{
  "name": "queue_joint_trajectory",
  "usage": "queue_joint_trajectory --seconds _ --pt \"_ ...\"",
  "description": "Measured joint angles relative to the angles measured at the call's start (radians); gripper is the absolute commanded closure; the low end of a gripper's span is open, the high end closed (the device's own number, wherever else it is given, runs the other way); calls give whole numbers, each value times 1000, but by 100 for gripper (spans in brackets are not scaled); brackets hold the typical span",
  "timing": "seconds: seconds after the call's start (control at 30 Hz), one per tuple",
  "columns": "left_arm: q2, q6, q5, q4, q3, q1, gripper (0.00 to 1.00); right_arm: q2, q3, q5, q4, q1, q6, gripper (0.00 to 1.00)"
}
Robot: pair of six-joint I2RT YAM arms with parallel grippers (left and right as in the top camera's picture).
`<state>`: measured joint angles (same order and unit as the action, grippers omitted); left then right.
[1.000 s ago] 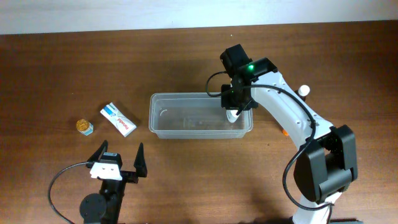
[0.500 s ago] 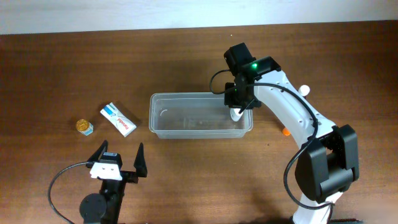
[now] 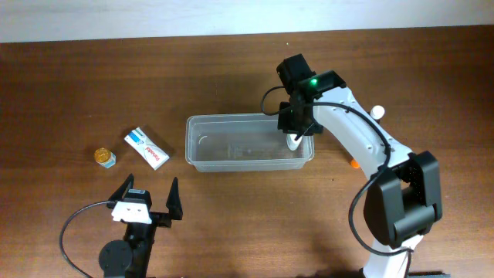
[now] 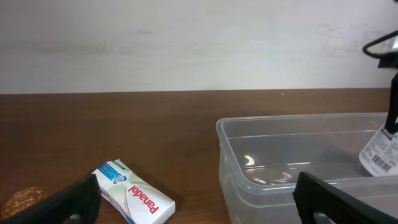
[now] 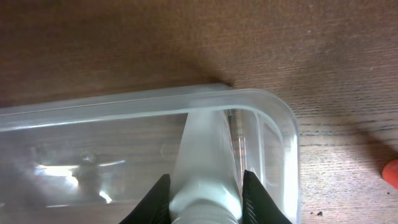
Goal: Pack container
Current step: 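Lower the white bottle into the container's right end and release, then move the right gripper to the dark brown bottle and grasp it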
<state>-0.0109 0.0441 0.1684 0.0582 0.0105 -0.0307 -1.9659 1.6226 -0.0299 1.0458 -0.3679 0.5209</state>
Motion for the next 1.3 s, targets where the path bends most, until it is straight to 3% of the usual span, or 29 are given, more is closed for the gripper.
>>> queue_joint_trajectory --seconds 0.1,0.23,0.5,0.67,0.87,1.03,1.3 --pt "0 0 0 0 0 0 1 -7 0 0 -1 0 0 70" --pt "0 0 0 0 0 0 1 -9 0 -1 -3 0 1 56" --pt "0 0 0 0 0 0 0 -10 26 13 29 0 -2 53" --pt "0 0 0 0 0 0 1 -19 235 25 190 0 -31 45" --pt "0 0 0 0 0 0 1 -16 608 28 435 30 -82 8" --pt "0 0 0 0 0 0 1 -15 799 27 574 198 -177 4" --pt "0 0 0 0 0 0 1 -16 751 18 644 468 -216 4"
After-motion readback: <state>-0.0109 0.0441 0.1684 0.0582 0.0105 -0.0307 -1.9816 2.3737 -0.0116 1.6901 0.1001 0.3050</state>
